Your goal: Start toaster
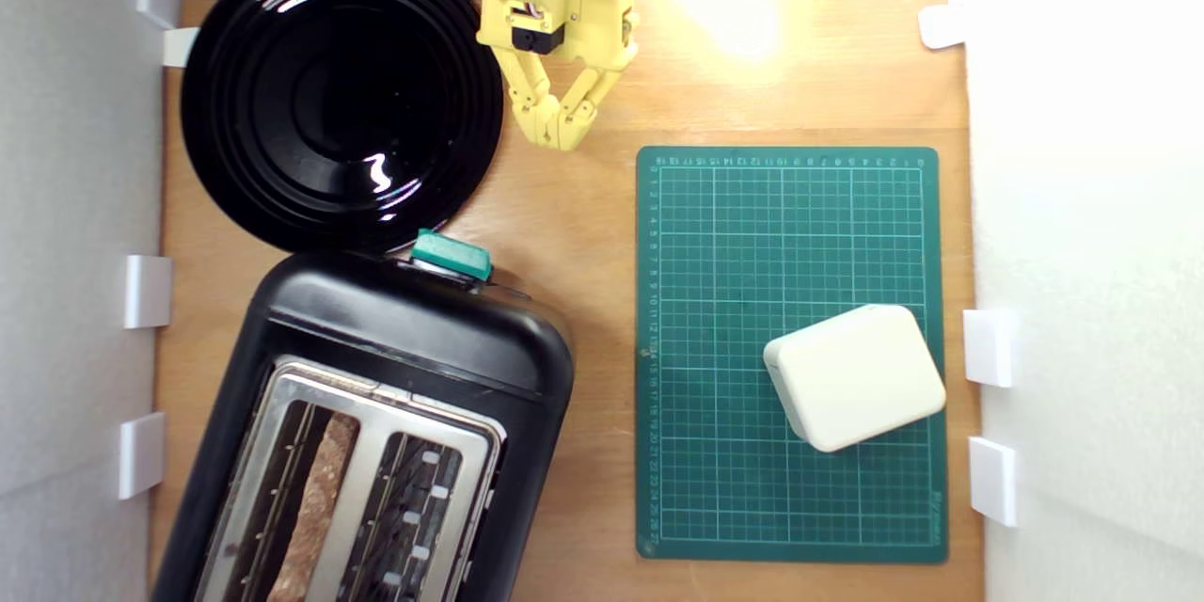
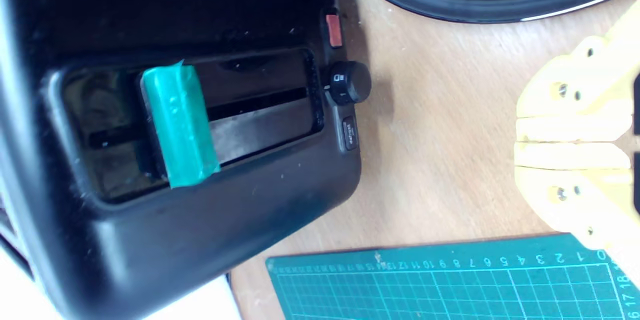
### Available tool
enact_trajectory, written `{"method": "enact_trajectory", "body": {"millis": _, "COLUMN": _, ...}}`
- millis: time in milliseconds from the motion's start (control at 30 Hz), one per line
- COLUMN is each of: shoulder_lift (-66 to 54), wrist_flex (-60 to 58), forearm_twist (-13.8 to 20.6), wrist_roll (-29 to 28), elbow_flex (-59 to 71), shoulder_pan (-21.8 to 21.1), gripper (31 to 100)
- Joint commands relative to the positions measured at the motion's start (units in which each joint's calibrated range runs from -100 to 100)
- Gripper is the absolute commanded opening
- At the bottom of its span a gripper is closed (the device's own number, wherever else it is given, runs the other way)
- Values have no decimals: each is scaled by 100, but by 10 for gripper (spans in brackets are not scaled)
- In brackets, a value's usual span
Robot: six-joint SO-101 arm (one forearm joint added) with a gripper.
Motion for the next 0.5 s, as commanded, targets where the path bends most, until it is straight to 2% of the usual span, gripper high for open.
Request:
{"method": "enact_trajectory", "body": {"millis": 0, "shoulder_lift": 690, "wrist_flex": 30, "forearm_twist": 112, "wrist_roll": 171, "elbow_flex": -1107, "shoulder_pan": 54, "gripper": 313}}
{"method": "enact_trajectory", "body": {"millis": 133, "shoulder_lift": 1323, "wrist_flex": 30, "forearm_twist": 131, "wrist_roll": 376, "elbow_flex": -1952, "shoulder_pan": 213, "gripper": 313}}
{"method": "enact_trajectory", "body": {"millis": 367, "shoulder_lift": 2447, "wrist_flex": 21, "forearm_twist": 37, "wrist_roll": 994, "elbow_flex": -2979, "shoulder_pan": 816, "gripper": 313}}
{"method": "enact_trajectory", "body": {"millis": 467, "shoulder_lift": 2897, "wrist_flex": 21, "forearm_twist": 84, "wrist_roll": 1031, "elbow_flex": -3379, "shoulder_pan": 935, "gripper": 313}}
